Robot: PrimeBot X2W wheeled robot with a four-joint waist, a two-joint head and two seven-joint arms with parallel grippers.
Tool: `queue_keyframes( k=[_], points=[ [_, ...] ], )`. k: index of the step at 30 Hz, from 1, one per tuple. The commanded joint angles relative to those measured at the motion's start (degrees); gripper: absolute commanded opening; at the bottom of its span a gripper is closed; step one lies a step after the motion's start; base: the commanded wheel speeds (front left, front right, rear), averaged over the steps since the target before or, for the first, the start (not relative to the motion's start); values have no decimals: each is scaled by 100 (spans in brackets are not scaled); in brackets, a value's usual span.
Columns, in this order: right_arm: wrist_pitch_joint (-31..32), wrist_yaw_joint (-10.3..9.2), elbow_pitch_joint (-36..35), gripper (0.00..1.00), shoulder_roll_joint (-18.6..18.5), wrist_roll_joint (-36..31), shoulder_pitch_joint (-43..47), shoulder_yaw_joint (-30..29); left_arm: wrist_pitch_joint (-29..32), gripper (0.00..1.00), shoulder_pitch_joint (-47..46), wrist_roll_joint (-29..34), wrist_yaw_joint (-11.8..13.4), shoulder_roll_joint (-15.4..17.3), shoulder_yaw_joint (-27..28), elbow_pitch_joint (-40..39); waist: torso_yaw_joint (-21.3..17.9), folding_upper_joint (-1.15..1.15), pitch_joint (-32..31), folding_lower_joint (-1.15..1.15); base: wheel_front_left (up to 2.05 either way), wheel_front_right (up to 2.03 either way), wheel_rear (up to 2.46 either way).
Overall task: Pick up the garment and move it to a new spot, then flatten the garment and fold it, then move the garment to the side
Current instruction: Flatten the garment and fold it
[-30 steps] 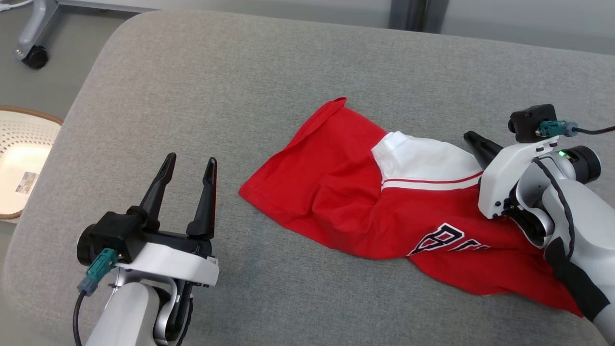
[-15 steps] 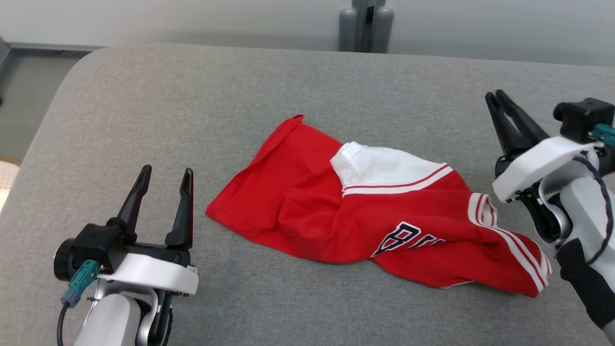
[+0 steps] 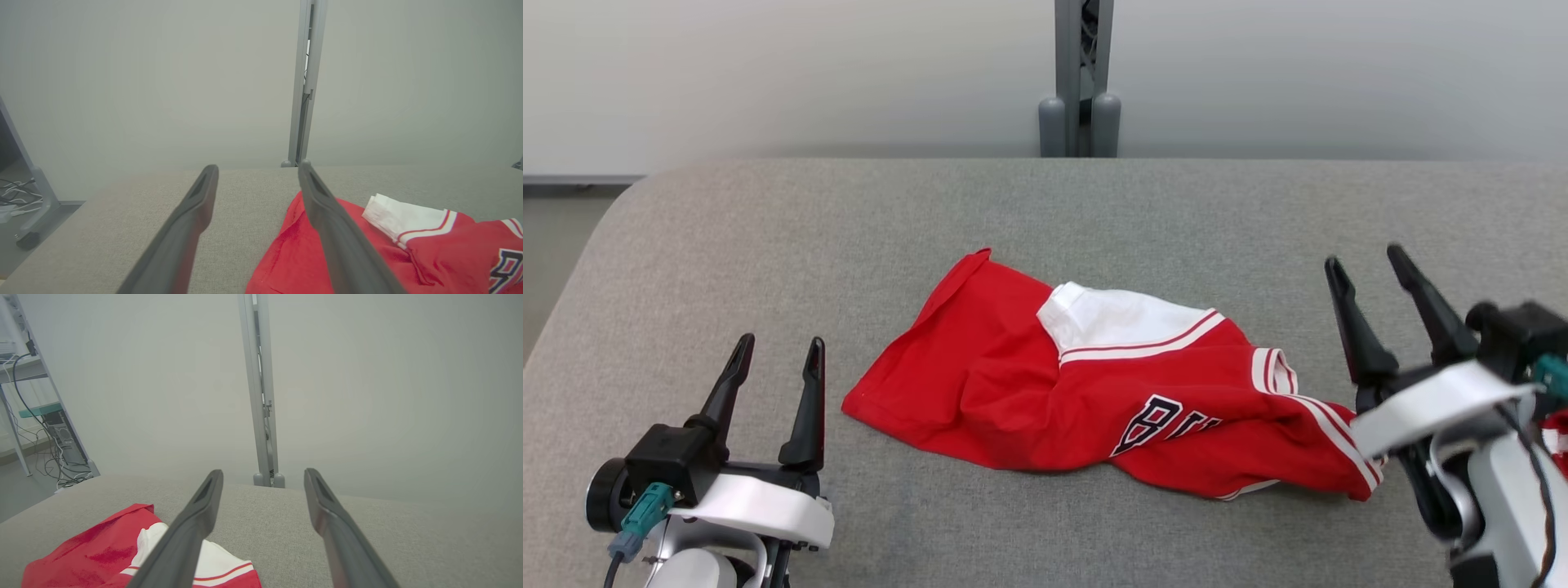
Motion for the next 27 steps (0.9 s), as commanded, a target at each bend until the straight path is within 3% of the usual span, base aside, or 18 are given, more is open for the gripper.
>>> queue_keyframes(
  k=[1,11,19,27],
  points=[
    [101,-2,-146,100,48,-110,199,-104,13,100,49,22,33,45,12,-30,-58,0,-95,0,0,0,0],
    [995,-2,-1835,100,892,-880,2048,-987,239,100,360,117,190,175,-46,-291,-173,0,-467,0,0,0,0],
    [1379,-2,-2458,100,1057,-980,2708,-1160,399,100,507,146,323,284,-37,-487,-286,0,-563,0,0,0,0],
    [1509,-2,-2599,100,1066,-808,2789,-1235,535,100,538,180,418,318,-84,-580,-247,0,-545,0,0,0,0]
  ],
)
